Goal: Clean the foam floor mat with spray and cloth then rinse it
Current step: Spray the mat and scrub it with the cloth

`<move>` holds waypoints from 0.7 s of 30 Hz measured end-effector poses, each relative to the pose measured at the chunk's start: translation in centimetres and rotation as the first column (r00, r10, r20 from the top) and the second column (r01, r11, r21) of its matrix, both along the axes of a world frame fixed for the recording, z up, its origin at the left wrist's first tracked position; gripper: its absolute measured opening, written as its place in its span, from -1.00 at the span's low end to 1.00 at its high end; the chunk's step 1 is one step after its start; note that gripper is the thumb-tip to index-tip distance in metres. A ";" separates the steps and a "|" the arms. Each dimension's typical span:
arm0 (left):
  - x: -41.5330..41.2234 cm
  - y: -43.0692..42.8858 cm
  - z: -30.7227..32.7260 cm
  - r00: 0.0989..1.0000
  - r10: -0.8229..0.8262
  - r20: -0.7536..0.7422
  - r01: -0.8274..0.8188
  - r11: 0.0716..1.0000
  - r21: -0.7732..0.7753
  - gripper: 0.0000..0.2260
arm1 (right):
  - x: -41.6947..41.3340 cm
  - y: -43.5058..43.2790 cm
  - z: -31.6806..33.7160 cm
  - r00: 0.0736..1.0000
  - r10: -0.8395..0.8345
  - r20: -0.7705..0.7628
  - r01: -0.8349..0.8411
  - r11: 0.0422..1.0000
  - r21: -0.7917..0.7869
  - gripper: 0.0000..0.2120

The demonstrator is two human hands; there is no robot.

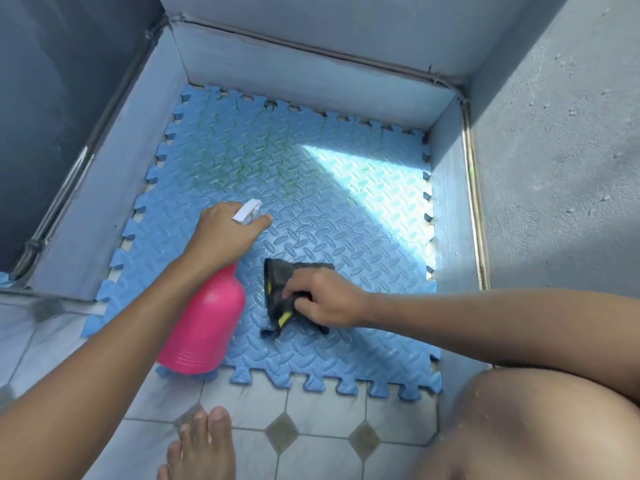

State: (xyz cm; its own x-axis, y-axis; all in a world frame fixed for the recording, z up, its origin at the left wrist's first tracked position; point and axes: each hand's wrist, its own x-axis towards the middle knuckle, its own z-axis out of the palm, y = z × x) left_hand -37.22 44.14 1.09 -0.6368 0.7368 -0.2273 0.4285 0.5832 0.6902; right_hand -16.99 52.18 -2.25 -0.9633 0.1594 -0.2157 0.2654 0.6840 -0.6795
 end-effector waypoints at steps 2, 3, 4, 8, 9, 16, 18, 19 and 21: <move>-0.3 -0.2 -0.1 1.000 0.025 0.013 -0.025 1.000 0.011 -0.42 | -2.3 0.9 2.0 0.937 -0.344 -0.055 0.332 0.929 -0.162 -0.80; -0.4 -0.4 0.0 0.999 0.034 0.013 -0.034 0.999 0.013 -0.41 | -3.4 2.0 2.7 0.869 -0.488 -0.074 0.463 0.858 -0.224 -0.81; -0.6 -0.5 0.0 0.999 0.041 0.016 -0.041 0.999 0.011 -0.41 | -4.1 3.4 3.3 0.806 -0.587 -0.075 0.552 0.792 -0.260 -0.82; -0.8 -0.6 0.3 0.998 0.050 0.044 -0.051 0.999 0.009 -0.42 | -0.4 9.2 2.0 0.630 -0.776 0.023 0.776 0.630 0.025 -0.82; -0.7 -0.6 0.3 0.998 0.047 0.041 -0.048 0.999 0.013 -0.43 | 1.5 10.5 1.4 0.552 -0.833 0.033 0.825 0.551 0.126 -0.78; 0.5 1.3 1.0 0.996 -0.079 -0.035 0.079 0.997 0.015 -0.45 | 0.8 9.4 -0.2 0.728 -0.686 -0.022 0.663 0.695 0.278 -0.72; 1.2 2.4 1.3 0.994 -0.102 -0.042 0.101 0.994 -0.030 -0.44 | 0.3 7.6 -1.6 0.790 -0.595 0.150 0.524 0.782 0.337 -0.55; 1.4 3.0 1.4 0.992 -0.110 -0.061 0.107 0.993 -0.053 -0.45 | 0.6 7.7 -2.3 0.784 -0.595 0.179 0.511 0.781 0.360 -0.51; 1.4 4.4 1.5 0.986 -0.143 -0.089 0.139 0.989 -0.057 -0.46 | 1.3 9.1 -2.3 0.729 -0.664 0.164 0.583 0.729 0.358 -0.52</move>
State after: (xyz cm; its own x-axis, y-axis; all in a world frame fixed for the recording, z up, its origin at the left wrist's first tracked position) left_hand -35.81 48.50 2.58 -0.5473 0.8097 -0.2116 0.5695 0.5456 0.6148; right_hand -15.74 61.31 -4.55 -0.5324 0.7918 -0.2994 0.8355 0.4346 -0.3362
